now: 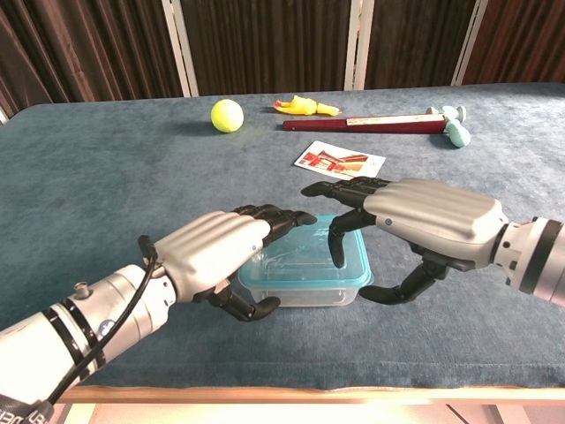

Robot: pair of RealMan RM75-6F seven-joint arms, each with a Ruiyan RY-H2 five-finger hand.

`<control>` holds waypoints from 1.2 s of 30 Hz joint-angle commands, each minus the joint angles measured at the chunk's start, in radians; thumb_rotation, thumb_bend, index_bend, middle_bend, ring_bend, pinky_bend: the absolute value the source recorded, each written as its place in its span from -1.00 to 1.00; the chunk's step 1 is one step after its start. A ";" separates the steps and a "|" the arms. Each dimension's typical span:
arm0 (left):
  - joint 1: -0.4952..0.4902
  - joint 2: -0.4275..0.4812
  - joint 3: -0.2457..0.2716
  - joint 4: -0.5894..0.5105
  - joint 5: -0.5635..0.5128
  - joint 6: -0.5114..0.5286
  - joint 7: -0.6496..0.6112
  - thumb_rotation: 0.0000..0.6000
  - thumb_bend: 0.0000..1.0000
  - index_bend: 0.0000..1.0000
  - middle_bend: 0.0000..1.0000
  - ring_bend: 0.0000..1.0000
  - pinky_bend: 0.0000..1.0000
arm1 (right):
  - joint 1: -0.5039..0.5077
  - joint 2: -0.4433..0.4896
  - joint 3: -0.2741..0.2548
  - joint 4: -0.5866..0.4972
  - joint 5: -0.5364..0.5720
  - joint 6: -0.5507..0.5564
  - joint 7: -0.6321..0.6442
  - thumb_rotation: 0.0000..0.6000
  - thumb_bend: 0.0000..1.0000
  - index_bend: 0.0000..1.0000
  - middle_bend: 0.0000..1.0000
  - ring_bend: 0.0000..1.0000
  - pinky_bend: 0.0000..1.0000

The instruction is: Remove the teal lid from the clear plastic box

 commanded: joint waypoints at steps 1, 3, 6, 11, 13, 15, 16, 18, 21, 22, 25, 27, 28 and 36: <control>0.000 0.002 0.000 0.000 -0.001 -0.002 -0.001 1.00 -0.12 -1.00 -0.81 -0.90 -0.67 | 0.001 -0.001 -0.001 0.001 0.002 -0.001 0.000 1.00 -0.16 0.17 -0.95 -1.00 -1.00; 0.000 0.002 0.000 0.000 -0.001 -0.003 -0.001 1.00 -0.12 -1.00 -0.81 -0.90 -0.67 | 0.001 -0.002 -0.001 0.003 0.004 -0.001 0.000 1.00 -0.16 0.17 -0.95 -1.00 -1.00; 0.000 0.003 0.001 -0.001 0.002 -0.004 0.000 1.00 -0.12 -1.00 -0.81 -0.90 -0.67 | 0.003 -0.003 -0.002 0.004 0.006 -0.001 0.005 1.00 -0.16 0.17 -0.95 -1.00 -1.00; 0.001 0.002 0.003 0.000 0.005 -0.005 0.001 1.00 -0.12 -1.00 -0.81 -0.89 -0.67 | 0.005 0.000 0.000 -0.002 0.011 0.002 0.014 1.00 -0.16 0.17 -0.95 -1.00 -1.00; 0.001 0.002 0.002 0.000 0.005 -0.006 0.000 1.00 -0.12 -1.00 -0.81 -0.90 -0.67 | 0.006 0.003 0.001 -0.006 0.012 0.004 0.017 1.00 -0.16 0.17 -0.95 -1.00 -1.00; 0.001 0.001 0.003 0.001 0.006 -0.005 0.001 1.00 -0.12 -1.00 -0.81 -0.90 -0.67 | 0.006 0.004 0.001 -0.008 0.012 0.005 0.019 1.00 -0.16 0.17 -0.95 -1.00 -1.00; 0.001 0.001 0.003 0.001 0.007 -0.005 0.000 1.00 -0.12 -1.00 -0.81 -0.90 -0.67 | 0.007 0.004 0.001 -0.010 0.013 0.005 0.017 1.00 -0.16 0.17 -0.95 -1.00 -1.00; 0.001 0.001 0.004 0.002 0.008 -0.005 0.001 1.00 -0.12 -1.00 -0.81 -0.90 -0.67 | 0.007 0.004 0.001 -0.011 0.013 0.005 0.015 1.00 -0.16 0.17 -0.95 -1.00 -1.00; 0.001 0.001 0.004 0.003 0.011 -0.005 0.002 1.00 -0.12 -1.00 -0.81 -0.90 -0.67 | 0.008 0.004 0.000 -0.013 0.015 0.004 0.015 1.00 -0.16 0.17 -0.95 -1.00 -1.00; 0.002 0.001 0.004 0.004 0.012 -0.004 0.002 1.00 -0.12 -1.00 -0.81 -0.90 -0.67 | 0.009 0.004 0.000 -0.013 0.015 0.004 0.015 1.00 -0.16 0.17 -0.95 -1.00 -1.00; 0.002 0.000 0.006 0.009 0.015 -0.003 0.000 1.00 -0.12 -1.00 -0.81 -0.89 -0.67 | 0.009 0.004 0.000 -0.014 0.016 0.005 0.016 1.00 -0.16 0.17 -0.95 -1.00 -1.00; 0.002 -0.002 0.008 0.014 0.019 -0.003 0.000 1.00 -0.12 -1.00 -0.81 -0.90 -0.67 | 0.010 0.005 0.001 -0.015 0.017 0.007 0.017 1.00 -0.16 0.17 -0.95 -1.00 -1.00; 0.003 -0.003 0.010 0.017 0.023 -0.001 0.000 1.00 -0.12 -1.00 -0.81 -0.90 -0.67 | 0.010 0.006 0.002 -0.016 0.018 0.007 0.018 1.00 -0.16 0.17 -0.95 -1.00 -1.00; 0.004 -0.015 0.017 0.042 0.046 0.010 -0.001 1.00 -0.12 -1.00 -0.81 -0.90 -0.67 | 0.011 0.012 0.004 -0.022 0.024 0.009 0.025 1.00 -0.16 0.17 -0.95 -1.00 -1.00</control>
